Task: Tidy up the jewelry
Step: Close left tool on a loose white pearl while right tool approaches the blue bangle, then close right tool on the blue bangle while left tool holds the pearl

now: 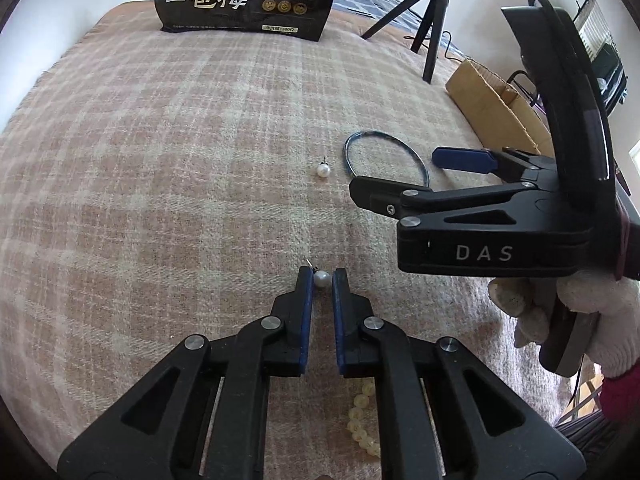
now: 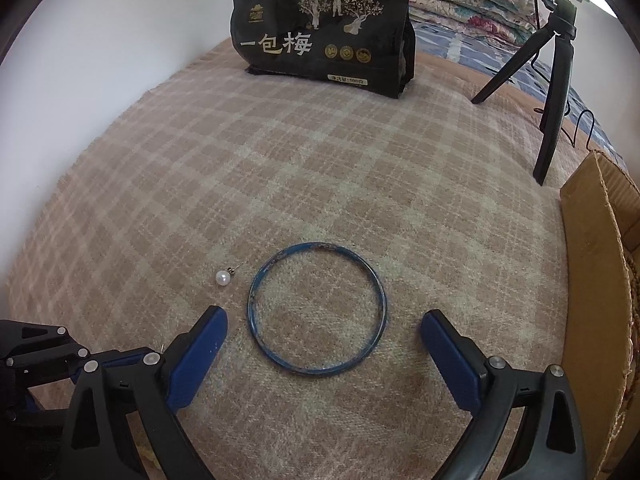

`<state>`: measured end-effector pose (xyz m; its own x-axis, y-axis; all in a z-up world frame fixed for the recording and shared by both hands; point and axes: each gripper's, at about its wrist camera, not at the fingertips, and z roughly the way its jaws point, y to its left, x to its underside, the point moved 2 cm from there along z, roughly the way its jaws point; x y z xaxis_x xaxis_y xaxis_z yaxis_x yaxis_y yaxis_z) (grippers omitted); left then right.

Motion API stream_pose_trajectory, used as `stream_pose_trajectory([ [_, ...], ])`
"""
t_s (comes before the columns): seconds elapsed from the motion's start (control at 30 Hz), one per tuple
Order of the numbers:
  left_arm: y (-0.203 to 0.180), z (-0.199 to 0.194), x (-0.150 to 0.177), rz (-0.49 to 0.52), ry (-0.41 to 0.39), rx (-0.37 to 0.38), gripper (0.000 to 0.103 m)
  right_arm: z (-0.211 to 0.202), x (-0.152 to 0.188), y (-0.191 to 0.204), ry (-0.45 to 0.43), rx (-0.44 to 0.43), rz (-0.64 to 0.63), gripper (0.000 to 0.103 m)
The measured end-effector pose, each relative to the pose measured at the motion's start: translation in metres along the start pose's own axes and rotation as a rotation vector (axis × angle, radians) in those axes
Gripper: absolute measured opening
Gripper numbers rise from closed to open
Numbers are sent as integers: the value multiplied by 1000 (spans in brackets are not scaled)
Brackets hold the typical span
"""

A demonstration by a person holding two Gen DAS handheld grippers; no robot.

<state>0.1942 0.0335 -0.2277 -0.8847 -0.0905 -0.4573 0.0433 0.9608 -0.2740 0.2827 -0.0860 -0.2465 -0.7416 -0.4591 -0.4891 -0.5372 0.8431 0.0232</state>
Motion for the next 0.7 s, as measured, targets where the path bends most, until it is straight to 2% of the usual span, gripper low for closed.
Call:
stream_pose_trajectory([
  [0.03,-1,1,0,-1,1,6,13,0,0,0,-1,0,0,99],
  [0.07,-2,1,-1,0,2,17,25,0,0,-1,-1,-1,1,99],
  [0.1,-3,1,-1,6,-2,20,30,0,0,-1,-1,-4,3,99],
  [0.3,-5,5,-1,27,-21,-6,30,-1,-1,-3,-6,-9,16,99],
  [0.33,-5,5,-1,29,-26,-12,30,0,-1,-3,-6,-9,15,99],
  [0.5,0,5,0,30,-40,-46,8,2,-2,-4,-1,3,16,98],
  [0.7,4,2,2,22,-43,-39,7,7,-1,4,13,34,-24,99],
])
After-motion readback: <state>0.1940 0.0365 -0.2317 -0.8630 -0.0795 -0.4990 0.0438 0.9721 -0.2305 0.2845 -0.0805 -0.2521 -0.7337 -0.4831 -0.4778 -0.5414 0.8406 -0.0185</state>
